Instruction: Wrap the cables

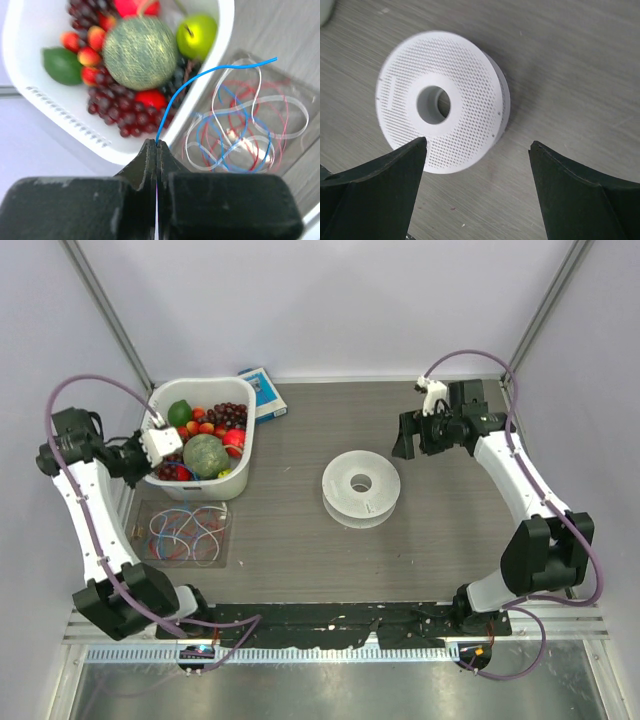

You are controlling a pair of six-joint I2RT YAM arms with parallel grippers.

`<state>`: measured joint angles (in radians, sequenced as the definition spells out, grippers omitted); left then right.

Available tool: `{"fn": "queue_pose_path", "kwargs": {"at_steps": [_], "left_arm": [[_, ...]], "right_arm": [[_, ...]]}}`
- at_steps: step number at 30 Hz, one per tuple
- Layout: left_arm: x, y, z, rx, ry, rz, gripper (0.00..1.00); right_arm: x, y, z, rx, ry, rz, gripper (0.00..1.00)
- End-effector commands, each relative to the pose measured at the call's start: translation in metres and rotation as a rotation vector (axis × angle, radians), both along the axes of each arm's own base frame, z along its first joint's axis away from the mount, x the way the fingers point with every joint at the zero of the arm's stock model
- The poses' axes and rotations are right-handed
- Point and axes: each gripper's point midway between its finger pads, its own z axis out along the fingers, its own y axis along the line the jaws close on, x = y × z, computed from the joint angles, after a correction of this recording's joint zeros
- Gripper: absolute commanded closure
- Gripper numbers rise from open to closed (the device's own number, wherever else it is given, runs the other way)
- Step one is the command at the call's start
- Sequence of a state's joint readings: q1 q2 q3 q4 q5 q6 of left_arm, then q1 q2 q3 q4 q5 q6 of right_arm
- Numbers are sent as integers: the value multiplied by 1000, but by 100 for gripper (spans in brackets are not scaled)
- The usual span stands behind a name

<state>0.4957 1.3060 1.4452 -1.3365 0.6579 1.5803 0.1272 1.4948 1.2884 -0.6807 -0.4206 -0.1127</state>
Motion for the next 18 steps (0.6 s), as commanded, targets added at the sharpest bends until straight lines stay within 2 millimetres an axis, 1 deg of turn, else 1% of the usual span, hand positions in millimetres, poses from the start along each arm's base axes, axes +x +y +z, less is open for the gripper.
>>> {"fn": "queue_pose_path", "kwargs": {"at_steps": [1,2,3,4,5,6,7,8,9,10,11,12,13,14,15,16,17,18], "left_arm": [[-17,-67,59,-391,55,107,100],[-18,-77,74,-428,41,106,100],[-17,-86,83,-465,34,112,100],[-17,-94,95,-506,18,115,100],[-13,-101,106,-543,0,140,100],[-3,-105,121,-573,-56,148,100],[0,-110,132,-628,-64,179,100],[4,-117,145,-691,-77,197,100],[6,-123,158,-749,-92,198,100],[5,-129,169,-817,-76,203,100],[4,-136,181,-869,-78,192,100],[2,-142,190,-940,-41,214,100],[2,-146,199,-992,-25,218,100],[1,-150,206,-1025,-19,212,100],[-1,-153,212,-1056,-6,209,100],[-3,-157,217,-1082,1,207,100],[-5,-159,222,-1103,4,205,100],[-6,-161,227,-1127,8,200,100]], "right_arm": [[9,30,80,136,-201,135,11],[9,37,86,150,-217,157,12],[10,42,97,172,-247,170,11],[8,52,102,186,-267,201,12],[6,65,113,203,-305,232,12],[3,72,119,218,-322,250,11],[0,85,131,234,-373,284,12],[-4,94,139,256,-391,302,12],[-9,108,153,280,-448,343,12],[-13,117,162,305,-469,359,12],[-19,133,176,337,-528,398,11],[-21,141,186,362,-555,408,12],[-29,160,199,402,-594,447,12],[-30,166,208,421,-617,444,11],[-38,186,219,450,-655,487,12],[-38,195,224,462,-669,490,12],[-49,213,233,489,-701,528,12],[-49,224,241,503,-729,526,11]]}}
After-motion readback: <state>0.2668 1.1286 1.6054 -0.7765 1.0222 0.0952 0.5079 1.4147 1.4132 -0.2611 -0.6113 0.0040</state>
